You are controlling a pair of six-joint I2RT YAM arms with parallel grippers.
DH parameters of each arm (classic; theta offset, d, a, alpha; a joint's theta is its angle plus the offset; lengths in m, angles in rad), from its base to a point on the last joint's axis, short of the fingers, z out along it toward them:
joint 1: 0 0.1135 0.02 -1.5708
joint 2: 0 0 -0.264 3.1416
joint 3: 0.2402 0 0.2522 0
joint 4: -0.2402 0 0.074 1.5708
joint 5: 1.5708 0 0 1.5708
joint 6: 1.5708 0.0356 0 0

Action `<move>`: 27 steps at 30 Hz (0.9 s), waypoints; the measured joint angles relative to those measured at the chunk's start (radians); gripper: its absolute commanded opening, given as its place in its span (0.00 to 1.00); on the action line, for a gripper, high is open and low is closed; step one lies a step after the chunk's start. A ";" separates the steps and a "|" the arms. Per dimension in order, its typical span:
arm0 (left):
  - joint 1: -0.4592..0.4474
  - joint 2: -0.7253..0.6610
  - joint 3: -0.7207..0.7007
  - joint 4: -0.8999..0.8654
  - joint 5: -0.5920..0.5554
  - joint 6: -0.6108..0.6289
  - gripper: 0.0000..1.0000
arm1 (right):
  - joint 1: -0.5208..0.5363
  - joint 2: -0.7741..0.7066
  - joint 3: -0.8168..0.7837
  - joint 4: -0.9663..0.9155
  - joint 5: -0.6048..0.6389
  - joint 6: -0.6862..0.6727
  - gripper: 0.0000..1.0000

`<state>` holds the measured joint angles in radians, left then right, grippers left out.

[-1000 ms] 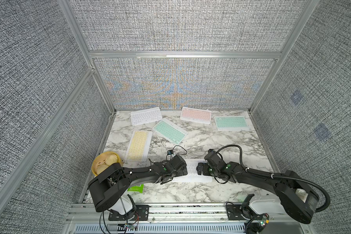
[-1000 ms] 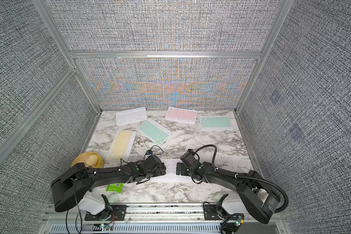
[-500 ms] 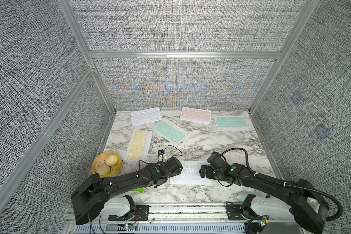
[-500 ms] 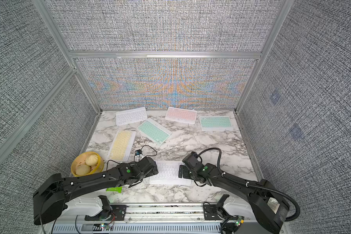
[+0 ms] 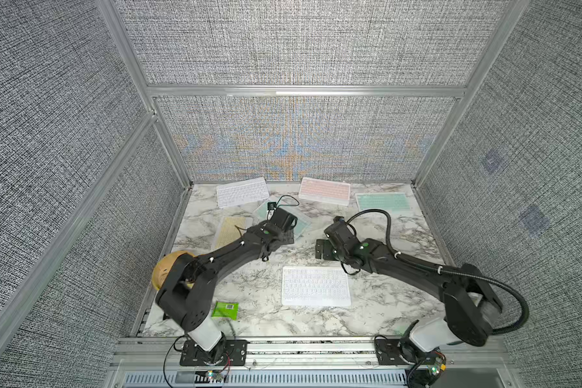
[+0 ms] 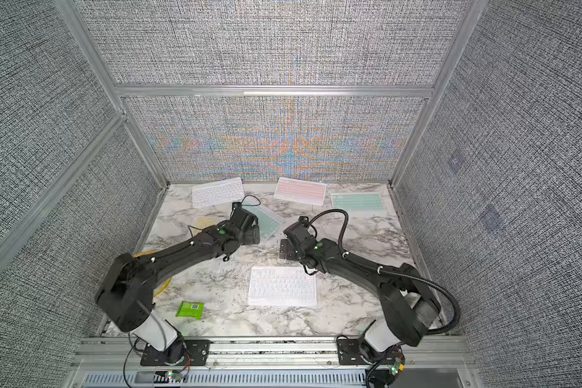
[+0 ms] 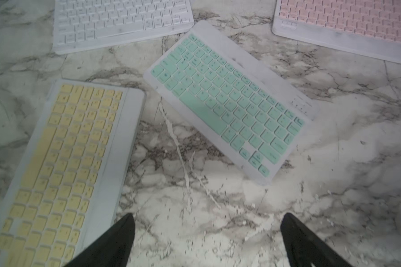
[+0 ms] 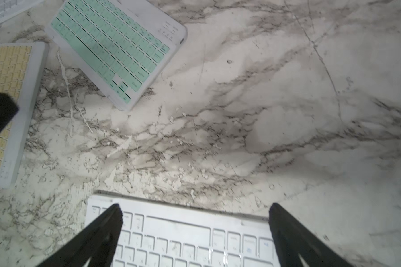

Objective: Stack the numeric keypads
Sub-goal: Move the numeric keypad to the center of the board, then adjust the numeric keypad at the center of the board.

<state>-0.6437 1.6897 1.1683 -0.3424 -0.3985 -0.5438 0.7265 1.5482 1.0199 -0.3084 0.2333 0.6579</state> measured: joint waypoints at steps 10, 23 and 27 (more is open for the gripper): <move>0.247 0.470 0.502 -0.029 0.166 0.167 0.99 | -0.080 0.210 0.181 0.024 -0.111 -0.035 0.99; 0.362 0.796 0.940 -0.168 0.285 0.222 0.99 | -0.134 0.386 0.313 0.058 -0.235 -0.011 0.99; 0.361 0.836 0.982 -0.206 0.298 0.222 0.99 | -0.150 0.420 0.328 0.073 -0.260 0.001 0.99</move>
<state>-0.2829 2.5259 2.1502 -0.5480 -0.1009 -0.3222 0.5766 1.9678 1.3479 -0.2352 -0.0269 0.6586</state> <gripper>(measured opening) 0.991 0.989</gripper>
